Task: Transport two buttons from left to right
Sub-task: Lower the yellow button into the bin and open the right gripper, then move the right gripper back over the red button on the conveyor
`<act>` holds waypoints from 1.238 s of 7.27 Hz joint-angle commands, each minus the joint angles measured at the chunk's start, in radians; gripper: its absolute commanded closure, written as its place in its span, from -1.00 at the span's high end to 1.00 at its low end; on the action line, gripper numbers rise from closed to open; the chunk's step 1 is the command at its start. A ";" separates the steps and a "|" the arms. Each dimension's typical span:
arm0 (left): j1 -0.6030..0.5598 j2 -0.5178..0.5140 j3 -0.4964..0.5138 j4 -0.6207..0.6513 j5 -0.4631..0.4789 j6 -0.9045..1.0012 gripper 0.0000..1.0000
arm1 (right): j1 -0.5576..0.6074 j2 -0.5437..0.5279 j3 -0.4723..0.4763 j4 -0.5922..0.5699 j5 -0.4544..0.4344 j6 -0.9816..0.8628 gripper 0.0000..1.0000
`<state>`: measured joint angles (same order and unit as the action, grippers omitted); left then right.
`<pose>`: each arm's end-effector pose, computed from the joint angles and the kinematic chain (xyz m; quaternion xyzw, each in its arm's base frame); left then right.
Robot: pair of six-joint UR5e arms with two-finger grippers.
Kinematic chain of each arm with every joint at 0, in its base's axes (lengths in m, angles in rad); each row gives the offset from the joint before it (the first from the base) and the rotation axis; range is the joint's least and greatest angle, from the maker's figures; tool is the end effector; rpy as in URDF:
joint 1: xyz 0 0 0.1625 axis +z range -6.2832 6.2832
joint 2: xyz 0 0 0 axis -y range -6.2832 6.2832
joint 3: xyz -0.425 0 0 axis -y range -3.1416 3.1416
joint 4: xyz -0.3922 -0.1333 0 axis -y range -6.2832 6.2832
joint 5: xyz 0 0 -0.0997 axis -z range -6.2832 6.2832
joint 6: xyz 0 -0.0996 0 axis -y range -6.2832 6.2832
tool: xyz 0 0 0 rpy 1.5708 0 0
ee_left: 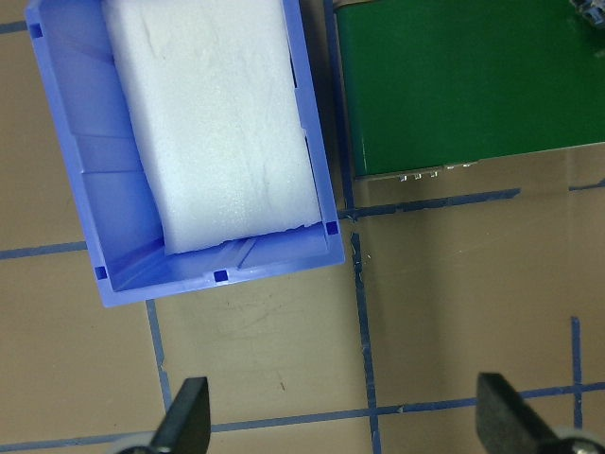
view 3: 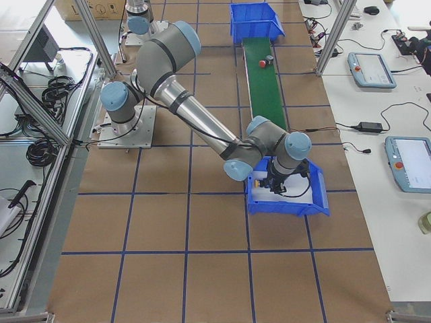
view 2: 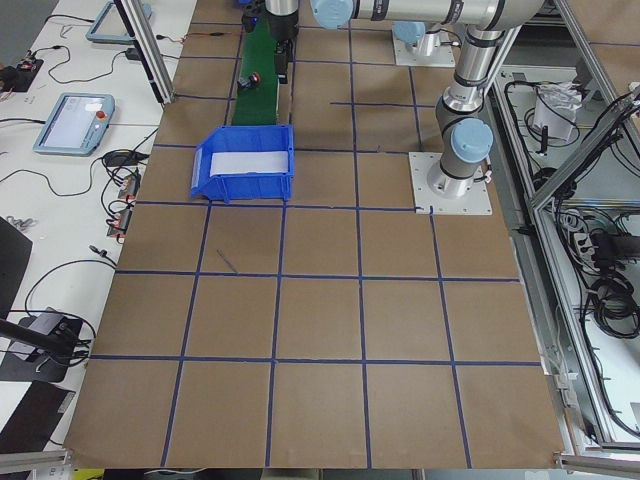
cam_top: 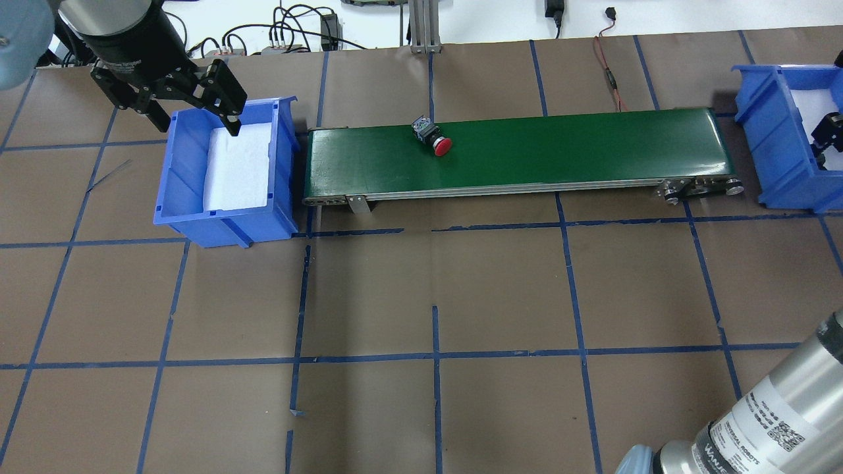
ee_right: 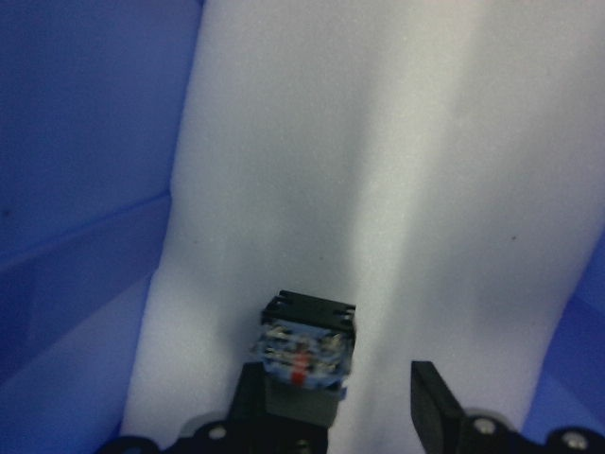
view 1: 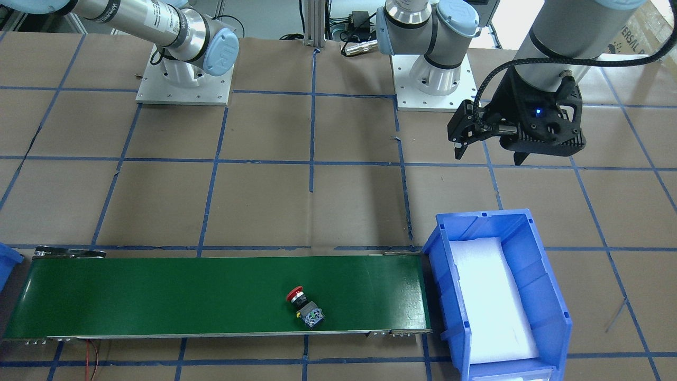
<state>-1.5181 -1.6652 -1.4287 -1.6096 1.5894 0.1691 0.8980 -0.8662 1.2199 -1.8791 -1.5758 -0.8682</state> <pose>-0.1032 -0.5386 0.5056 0.0581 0.9983 -0.0034 0.0097 -0.3562 -0.6602 0.2464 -0.0976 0.9950 0.0180 0.0140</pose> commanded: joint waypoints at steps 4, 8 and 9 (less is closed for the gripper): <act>-0.001 0.013 -0.010 -0.010 0.003 0.000 1.00 | -0.008 -0.106 -0.034 0.015 0.008 -0.026 0.29; -0.005 0.010 -0.025 -0.027 0.003 -0.005 1.00 | 0.117 -0.226 -0.031 0.043 0.056 -0.017 0.31; -0.008 0.018 -0.027 -0.029 0.000 -0.010 1.00 | 0.183 -0.244 -0.023 0.043 0.057 0.003 0.31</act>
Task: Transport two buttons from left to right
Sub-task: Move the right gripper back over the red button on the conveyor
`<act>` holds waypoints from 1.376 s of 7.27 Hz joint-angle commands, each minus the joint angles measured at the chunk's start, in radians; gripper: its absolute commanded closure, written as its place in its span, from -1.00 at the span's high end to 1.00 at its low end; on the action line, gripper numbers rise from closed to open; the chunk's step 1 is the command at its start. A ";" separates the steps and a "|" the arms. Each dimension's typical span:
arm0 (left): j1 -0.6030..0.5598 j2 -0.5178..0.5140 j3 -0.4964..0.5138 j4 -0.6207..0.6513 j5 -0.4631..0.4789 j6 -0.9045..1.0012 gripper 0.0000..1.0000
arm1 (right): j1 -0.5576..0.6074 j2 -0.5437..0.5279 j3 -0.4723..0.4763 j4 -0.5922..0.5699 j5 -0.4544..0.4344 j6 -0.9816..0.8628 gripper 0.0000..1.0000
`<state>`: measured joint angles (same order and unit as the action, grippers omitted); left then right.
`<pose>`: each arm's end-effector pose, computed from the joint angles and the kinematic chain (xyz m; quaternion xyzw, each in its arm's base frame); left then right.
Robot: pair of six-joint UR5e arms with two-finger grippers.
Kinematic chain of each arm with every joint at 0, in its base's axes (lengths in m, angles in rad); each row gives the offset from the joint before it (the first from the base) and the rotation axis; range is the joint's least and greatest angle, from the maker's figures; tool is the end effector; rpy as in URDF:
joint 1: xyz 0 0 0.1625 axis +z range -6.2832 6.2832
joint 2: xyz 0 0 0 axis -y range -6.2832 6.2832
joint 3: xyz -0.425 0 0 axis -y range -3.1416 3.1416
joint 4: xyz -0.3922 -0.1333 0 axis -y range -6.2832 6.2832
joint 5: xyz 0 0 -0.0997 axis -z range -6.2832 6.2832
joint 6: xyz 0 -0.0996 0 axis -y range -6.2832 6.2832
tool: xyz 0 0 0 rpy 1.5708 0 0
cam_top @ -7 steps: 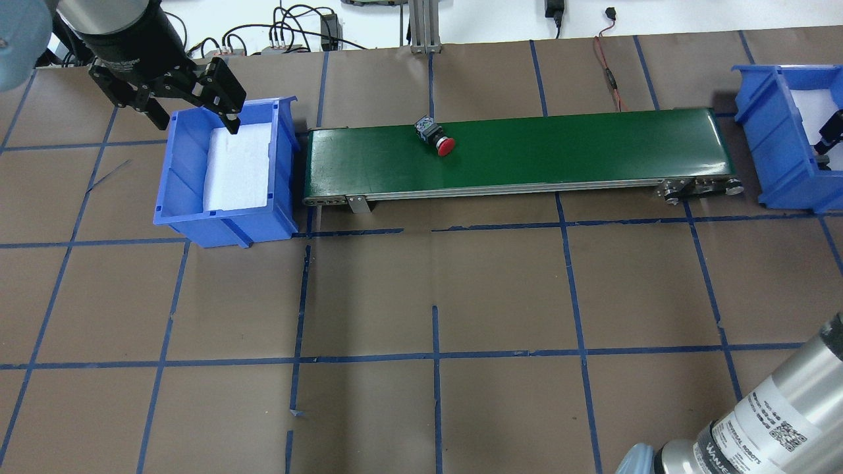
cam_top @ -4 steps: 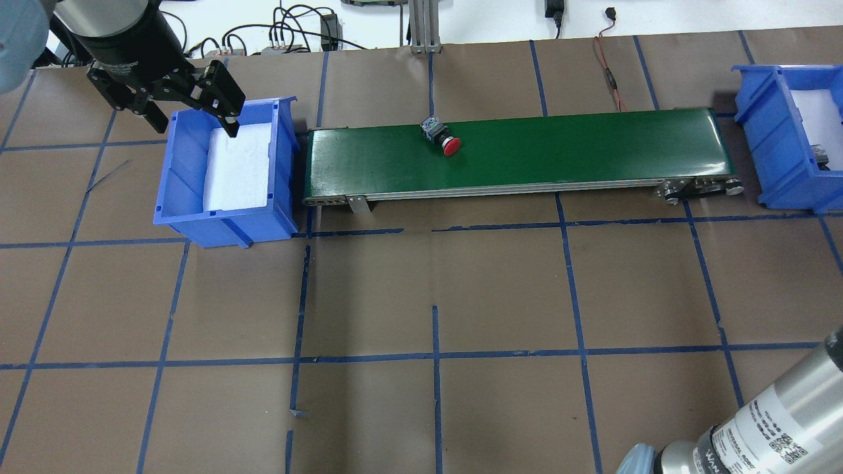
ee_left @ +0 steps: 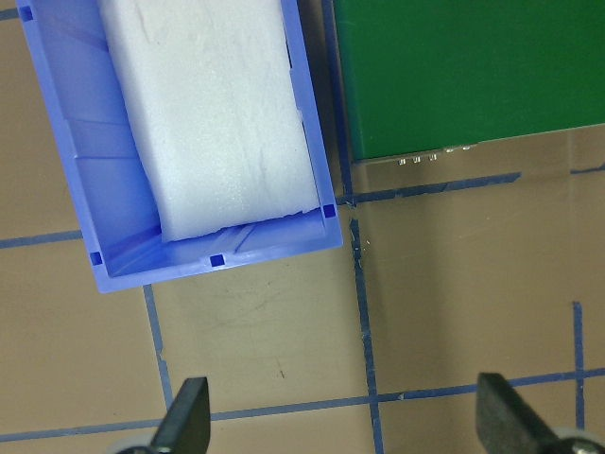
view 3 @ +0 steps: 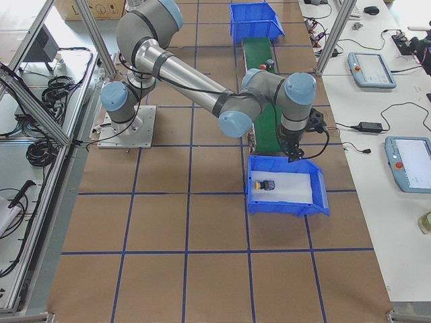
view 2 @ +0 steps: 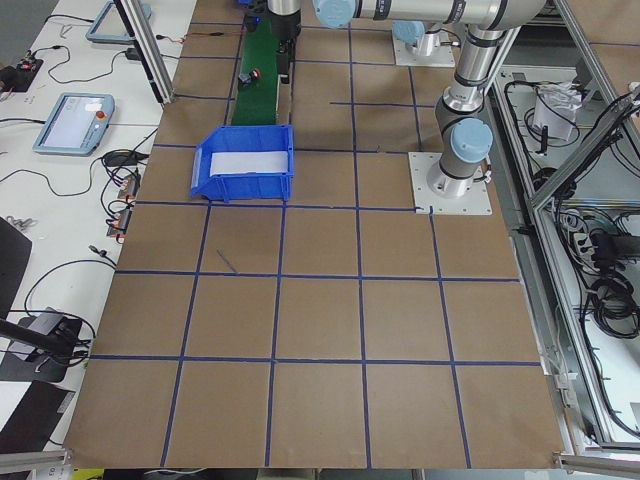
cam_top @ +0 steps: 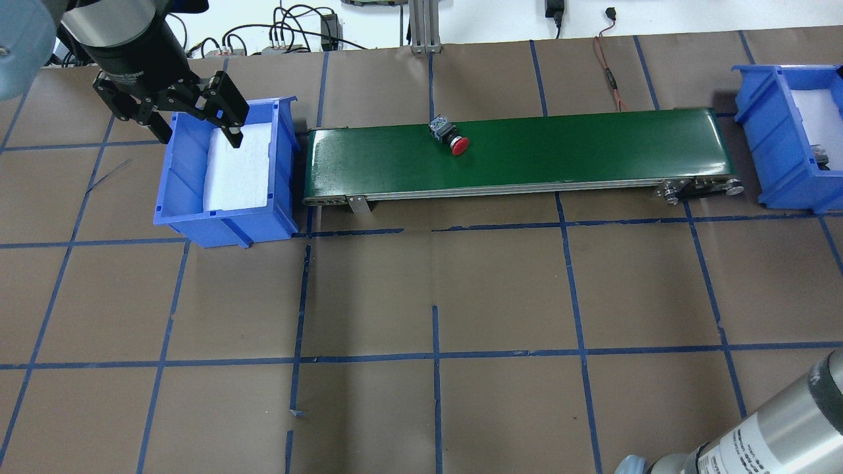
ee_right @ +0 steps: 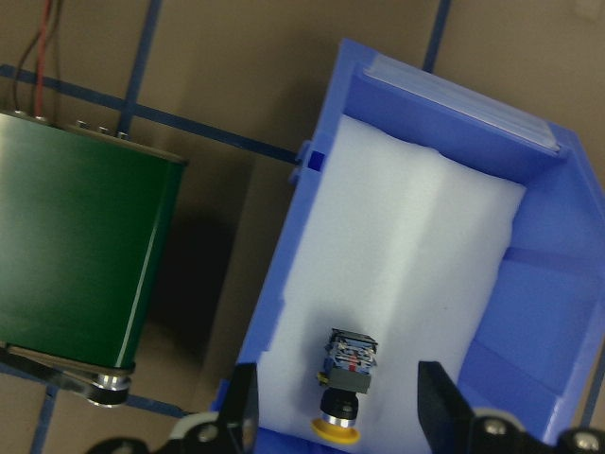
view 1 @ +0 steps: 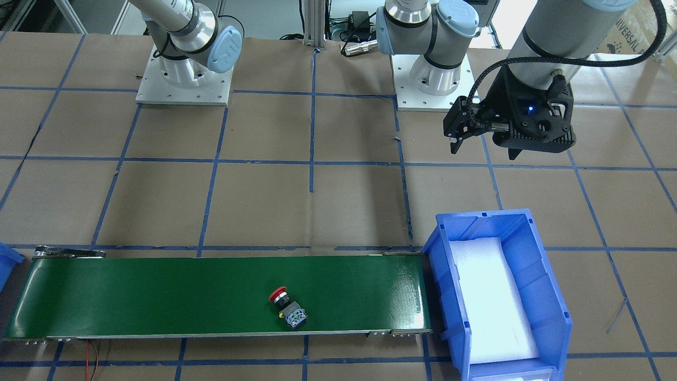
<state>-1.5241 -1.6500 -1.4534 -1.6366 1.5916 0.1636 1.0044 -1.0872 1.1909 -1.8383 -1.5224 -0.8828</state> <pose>-0.1067 -0.5280 0.4989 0.0586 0.9981 0.0148 0.0089 -0.2603 -0.6667 0.4163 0.1589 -0.9836 0.0772 0.0362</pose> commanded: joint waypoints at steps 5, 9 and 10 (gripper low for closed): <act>-0.002 0.027 -0.038 -0.020 0.001 -0.007 1.00 | 0.446 -0.033 0.067 -0.002 0.022 0.064 0.30; -0.001 0.003 -0.039 -0.016 -0.010 -0.012 1.00 | 0.621 0.070 0.055 -0.126 0.021 0.068 0.31; -0.001 -0.008 -0.033 -0.009 -0.010 -0.016 1.00 | 0.655 0.125 0.047 -0.169 0.021 0.067 0.31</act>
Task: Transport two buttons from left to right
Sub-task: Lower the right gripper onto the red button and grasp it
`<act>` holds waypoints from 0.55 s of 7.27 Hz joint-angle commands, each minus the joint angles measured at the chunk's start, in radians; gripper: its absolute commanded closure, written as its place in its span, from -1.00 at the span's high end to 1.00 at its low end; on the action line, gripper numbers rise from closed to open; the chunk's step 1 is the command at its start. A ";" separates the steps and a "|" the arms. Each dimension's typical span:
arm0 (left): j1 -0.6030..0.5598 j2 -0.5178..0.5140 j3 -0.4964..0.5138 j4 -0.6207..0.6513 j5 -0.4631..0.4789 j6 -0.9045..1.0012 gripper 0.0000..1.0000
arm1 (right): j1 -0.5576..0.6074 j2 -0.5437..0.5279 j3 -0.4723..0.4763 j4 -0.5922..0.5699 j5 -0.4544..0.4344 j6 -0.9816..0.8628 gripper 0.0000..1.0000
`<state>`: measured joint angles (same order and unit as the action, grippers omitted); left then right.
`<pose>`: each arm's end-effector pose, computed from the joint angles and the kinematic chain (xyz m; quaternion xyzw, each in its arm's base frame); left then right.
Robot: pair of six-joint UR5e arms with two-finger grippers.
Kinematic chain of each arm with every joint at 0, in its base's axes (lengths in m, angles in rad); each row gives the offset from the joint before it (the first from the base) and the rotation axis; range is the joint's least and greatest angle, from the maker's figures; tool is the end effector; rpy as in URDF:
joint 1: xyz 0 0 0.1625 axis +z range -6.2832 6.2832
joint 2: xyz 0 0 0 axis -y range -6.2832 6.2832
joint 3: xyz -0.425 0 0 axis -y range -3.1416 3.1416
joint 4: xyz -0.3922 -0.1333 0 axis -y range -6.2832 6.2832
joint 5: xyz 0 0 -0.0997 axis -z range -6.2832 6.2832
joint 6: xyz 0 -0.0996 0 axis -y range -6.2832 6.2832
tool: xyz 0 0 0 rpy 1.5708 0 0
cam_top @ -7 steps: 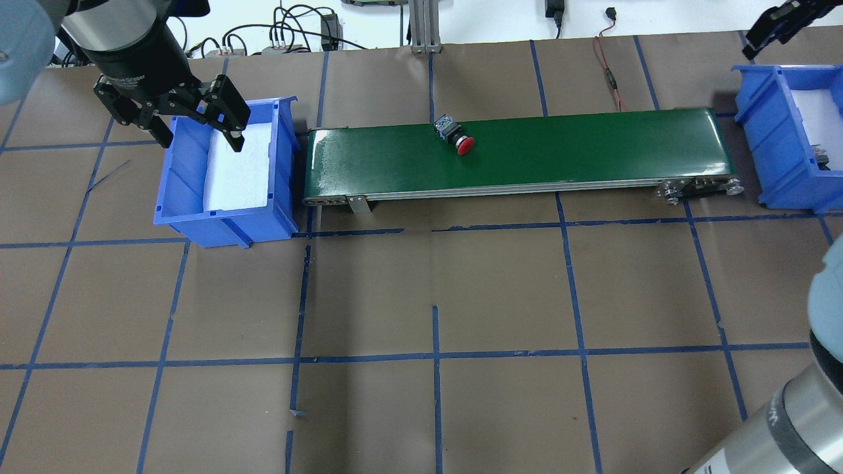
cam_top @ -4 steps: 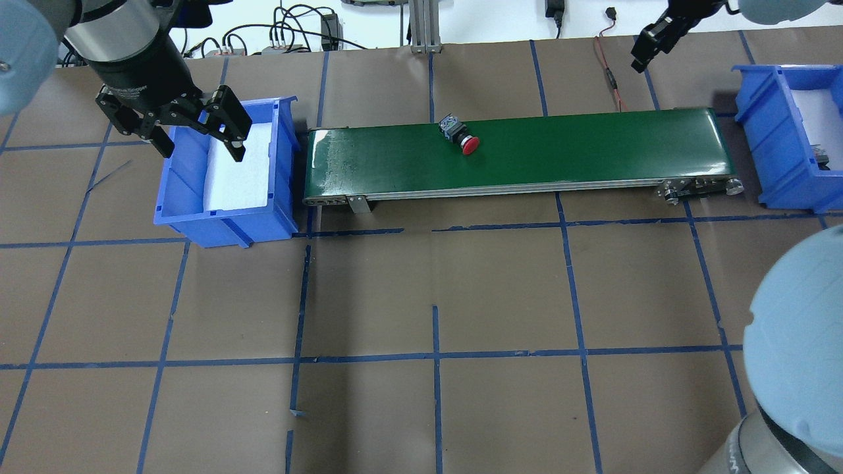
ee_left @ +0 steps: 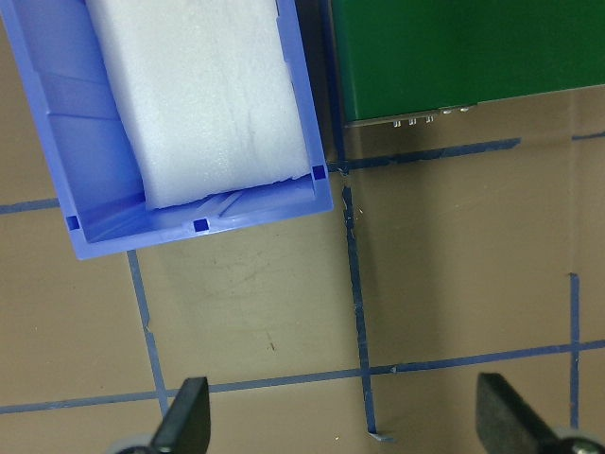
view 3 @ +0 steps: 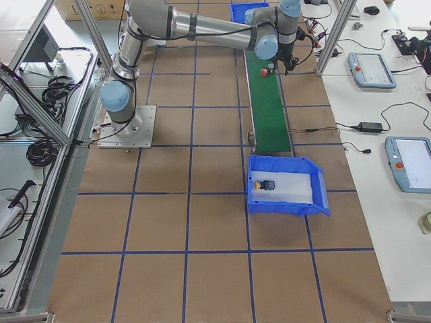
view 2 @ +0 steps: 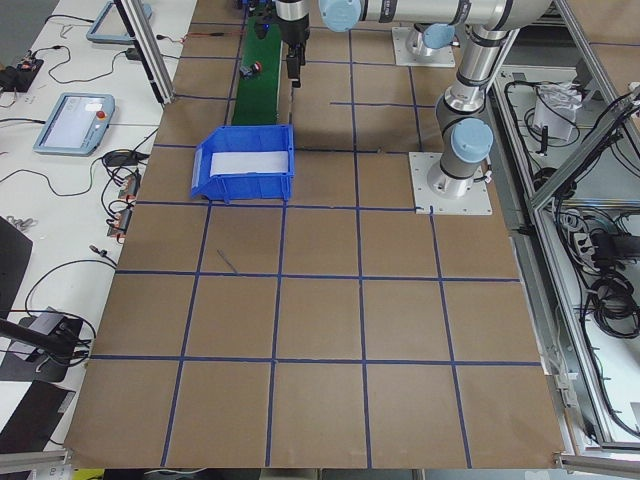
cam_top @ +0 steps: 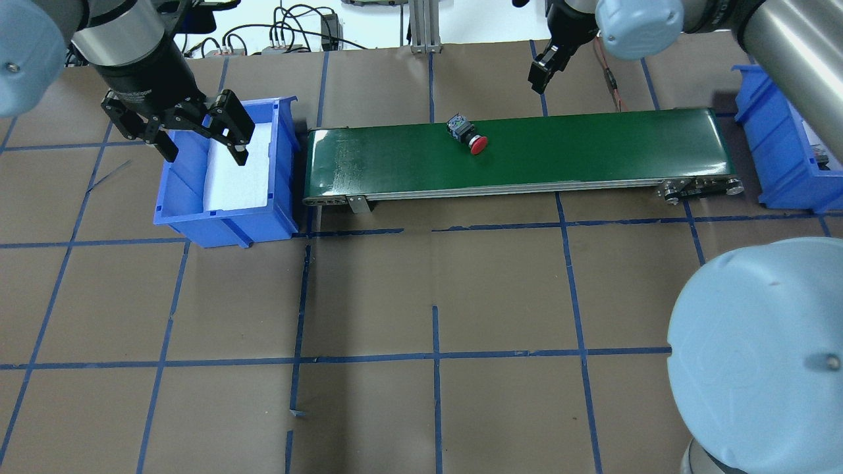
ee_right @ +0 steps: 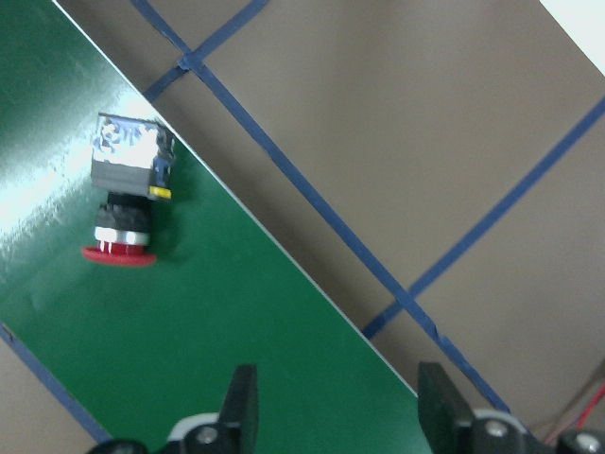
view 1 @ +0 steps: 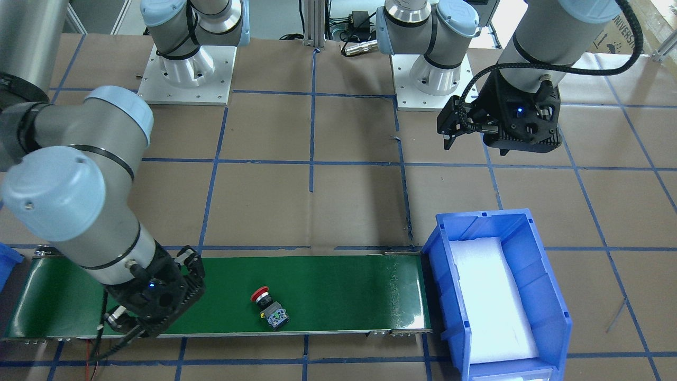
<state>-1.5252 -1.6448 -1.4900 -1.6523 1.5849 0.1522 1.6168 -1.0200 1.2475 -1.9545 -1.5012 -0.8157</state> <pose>-0.1083 -0.5211 0.4822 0.0535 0.9978 0.0379 0.0033 0.1731 -0.7113 0.3535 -0.4186 0.9042 -0.0853 0.0029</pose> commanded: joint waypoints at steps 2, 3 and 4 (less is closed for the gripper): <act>0.000 -0.017 0.023 0.011 0.007 0.001 1.00 | 0.098 0.121 -0.022 -0.107 -0.008 0.003 0.33; 0.000 -0.012 0.022 0.009 0.023 0.003 1.00 | 0.107 0.141 -0.052 -0.106 -0.010 0.004 0.33; 0.000 -0.016 0.025 0.009 0.020 0.001 1.00 | 0.116 0.152 -0.086 -0.089 -0.014 0.004 0.33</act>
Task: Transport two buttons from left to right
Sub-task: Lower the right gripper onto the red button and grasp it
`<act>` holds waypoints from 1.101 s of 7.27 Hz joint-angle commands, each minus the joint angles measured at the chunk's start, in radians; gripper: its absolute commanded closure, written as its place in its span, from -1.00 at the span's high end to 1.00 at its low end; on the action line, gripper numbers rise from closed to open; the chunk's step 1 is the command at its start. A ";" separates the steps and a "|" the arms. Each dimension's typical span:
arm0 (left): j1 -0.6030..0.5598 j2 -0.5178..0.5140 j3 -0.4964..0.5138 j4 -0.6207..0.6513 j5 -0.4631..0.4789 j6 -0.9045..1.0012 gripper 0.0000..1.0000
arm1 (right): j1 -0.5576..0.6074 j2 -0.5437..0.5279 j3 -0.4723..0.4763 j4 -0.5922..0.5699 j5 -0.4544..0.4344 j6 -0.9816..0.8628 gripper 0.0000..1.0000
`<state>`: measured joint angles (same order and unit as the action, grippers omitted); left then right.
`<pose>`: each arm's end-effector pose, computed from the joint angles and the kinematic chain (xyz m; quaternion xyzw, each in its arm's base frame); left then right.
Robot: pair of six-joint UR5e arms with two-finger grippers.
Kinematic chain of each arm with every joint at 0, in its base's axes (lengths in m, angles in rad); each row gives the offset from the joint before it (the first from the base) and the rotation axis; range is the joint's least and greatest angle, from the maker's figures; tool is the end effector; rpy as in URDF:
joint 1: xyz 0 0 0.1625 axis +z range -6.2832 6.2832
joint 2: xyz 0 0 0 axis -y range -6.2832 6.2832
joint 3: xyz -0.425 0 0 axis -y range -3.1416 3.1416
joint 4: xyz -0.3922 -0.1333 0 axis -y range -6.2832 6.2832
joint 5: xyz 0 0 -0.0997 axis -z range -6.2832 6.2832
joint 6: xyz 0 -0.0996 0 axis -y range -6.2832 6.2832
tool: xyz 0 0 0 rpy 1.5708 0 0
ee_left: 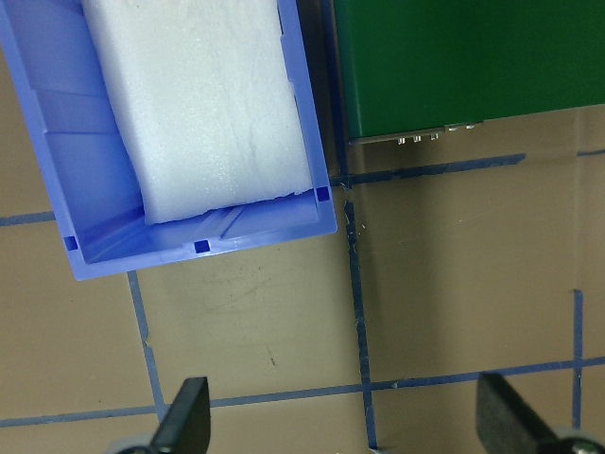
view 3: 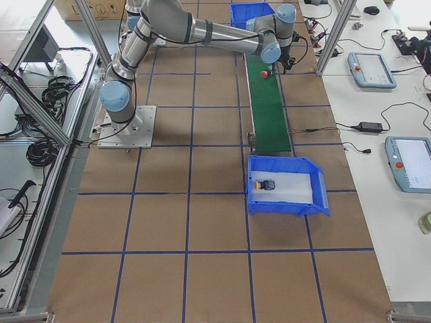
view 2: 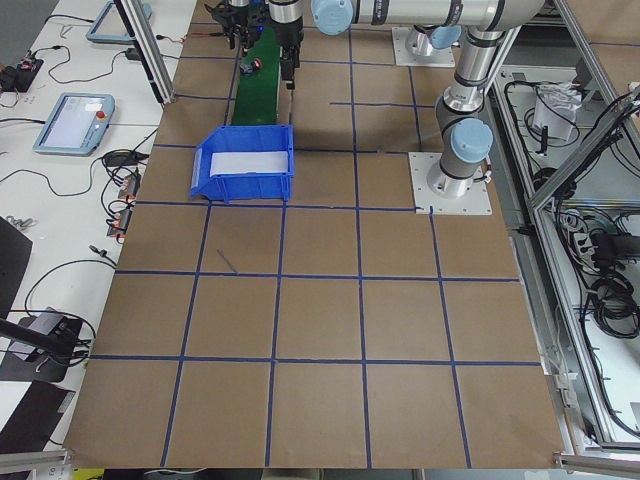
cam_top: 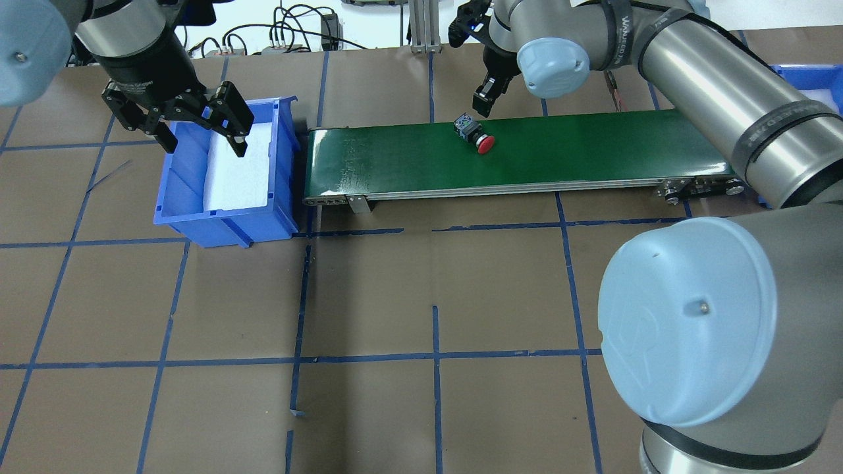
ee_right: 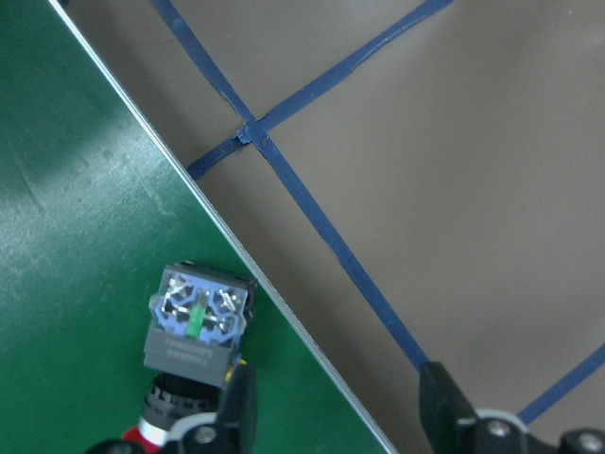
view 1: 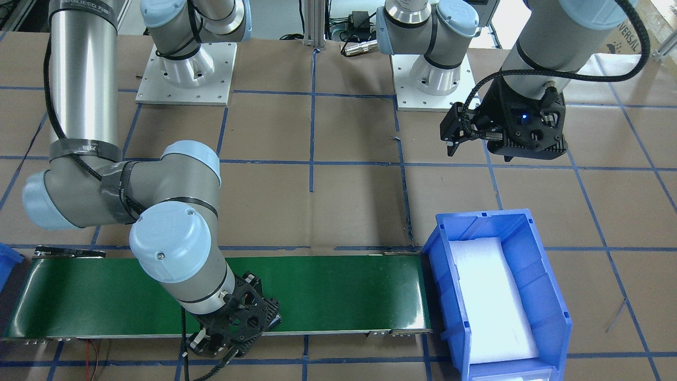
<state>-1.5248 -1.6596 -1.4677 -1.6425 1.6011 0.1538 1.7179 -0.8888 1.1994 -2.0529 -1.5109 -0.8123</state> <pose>-0.1061 -0.5291 0.4863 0.0543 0.9980 0.0301 0.0122 0.2486 -0.7280 0.2916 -0.4619 0.8823 -0.0907 0.0002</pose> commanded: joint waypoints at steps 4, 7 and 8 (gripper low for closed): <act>0.003 0.003 0.018 -0.008 0.008 0.001 1.00 | 0.019 0.031 -0.026 0.132 -0.008 -0.018 0.33; 0.003 0.000 0.020 -0.003 0.006 0.003 1.00 | 0.008 0.010 -0.009 0.198 -0.009 -0.018 0.32; 0.003 0.000 0.020 0.000 0.005 0.003 1.00 | 0.005 0.005 -0.015 0.214 -0.035 -0.019 0.32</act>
<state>-1.5222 -1.6595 -1.4487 -1.6460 1.6065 0.1559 1.7269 -0.8779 1.1863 -1.8605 -1.5262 -0.8301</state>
